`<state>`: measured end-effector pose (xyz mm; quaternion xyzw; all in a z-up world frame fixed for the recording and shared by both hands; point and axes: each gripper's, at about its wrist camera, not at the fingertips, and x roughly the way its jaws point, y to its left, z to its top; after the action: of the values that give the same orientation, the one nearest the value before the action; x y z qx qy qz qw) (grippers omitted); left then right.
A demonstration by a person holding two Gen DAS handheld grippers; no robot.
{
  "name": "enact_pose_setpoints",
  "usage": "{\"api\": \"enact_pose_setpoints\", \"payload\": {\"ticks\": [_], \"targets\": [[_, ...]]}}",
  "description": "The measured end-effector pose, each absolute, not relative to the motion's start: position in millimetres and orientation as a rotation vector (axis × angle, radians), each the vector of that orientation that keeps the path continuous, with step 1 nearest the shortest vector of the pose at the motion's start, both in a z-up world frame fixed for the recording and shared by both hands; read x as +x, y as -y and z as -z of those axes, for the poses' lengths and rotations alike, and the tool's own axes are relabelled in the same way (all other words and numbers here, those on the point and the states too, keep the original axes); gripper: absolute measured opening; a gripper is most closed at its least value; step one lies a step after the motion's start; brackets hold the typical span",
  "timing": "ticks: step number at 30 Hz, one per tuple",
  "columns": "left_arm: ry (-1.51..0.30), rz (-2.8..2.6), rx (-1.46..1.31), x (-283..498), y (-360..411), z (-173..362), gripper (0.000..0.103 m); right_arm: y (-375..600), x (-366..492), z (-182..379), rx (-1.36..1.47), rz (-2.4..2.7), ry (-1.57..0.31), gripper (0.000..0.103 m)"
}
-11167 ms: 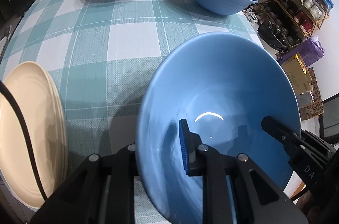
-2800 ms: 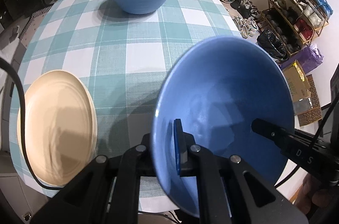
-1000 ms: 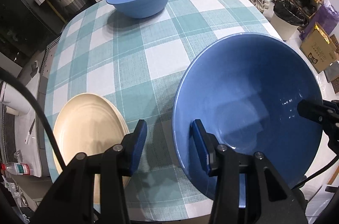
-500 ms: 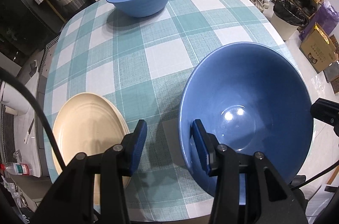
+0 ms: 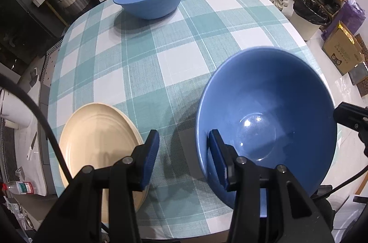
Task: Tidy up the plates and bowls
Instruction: 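Open both grippers to release the nested bowl, then raise both grippers away from the nested blue bowls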
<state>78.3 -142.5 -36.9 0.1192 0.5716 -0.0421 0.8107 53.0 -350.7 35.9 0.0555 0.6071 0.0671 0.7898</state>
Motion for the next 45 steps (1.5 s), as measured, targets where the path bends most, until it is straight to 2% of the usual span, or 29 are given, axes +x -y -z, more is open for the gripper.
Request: {"api": "enact_pose_setpoints", "payload": {"ticks": [9,13,14,17,22,32,39,40,42,43,44,45], "targets": [[-1.230,0.114,0.196,83,132,26,0.048,350,53,-37,0.114,-0.146,-1.303,0.009],[-1.177,0.107,0.103,82,118,13,0.048,354,55,-39,0.141,-0.152,-1.294,0.009],[-1.158,0.102,0.086,80,116,9,0.048,356,55,-42,0.151,-0.153,-1.278,0.012],[-1.108,0.117,0.041,75,111,1,0.048,365,53,-53,0.210,-0.175,-1.206,0.032],[-1.086,0.097,0.040,74,110,1,0.048,369,48,-70,0.239,-0.179,-1.120,0.033],[-0.911,0.074,0.011,54,108,-9,0.048,349,24,-96,0.255,-0.270,-0.847,0.048],[-0.750,0.050,-0.020,30,95,-21,0.050,319,2,-103,0.208,-0.347,-0.643,0.049],[-0.719,0.047,-0.035,24,92,-24,0.052,319,-1,-104,0.220,-0.352,-0.611,0.049],[-0.674,0.041,-0.041,15,88,-29,0.060,319,-9,-105,0.269,-0.374,-0.542,0.058],[-0.631,0.022,-0.035,7,86,-32,0.071,319,-12,-105,0.283,-0.381,-0.514,0.066],[-0.582,0.001,-0.027,0,83,-34,0.086,317,-16,-105,0.292,-0.384,-0.478,0.072],[-0.547,-0.012,-0.022,-5,82,-36,0.093,315,-20,-105,0.295,-0.394,-0.449,0.074]]}}
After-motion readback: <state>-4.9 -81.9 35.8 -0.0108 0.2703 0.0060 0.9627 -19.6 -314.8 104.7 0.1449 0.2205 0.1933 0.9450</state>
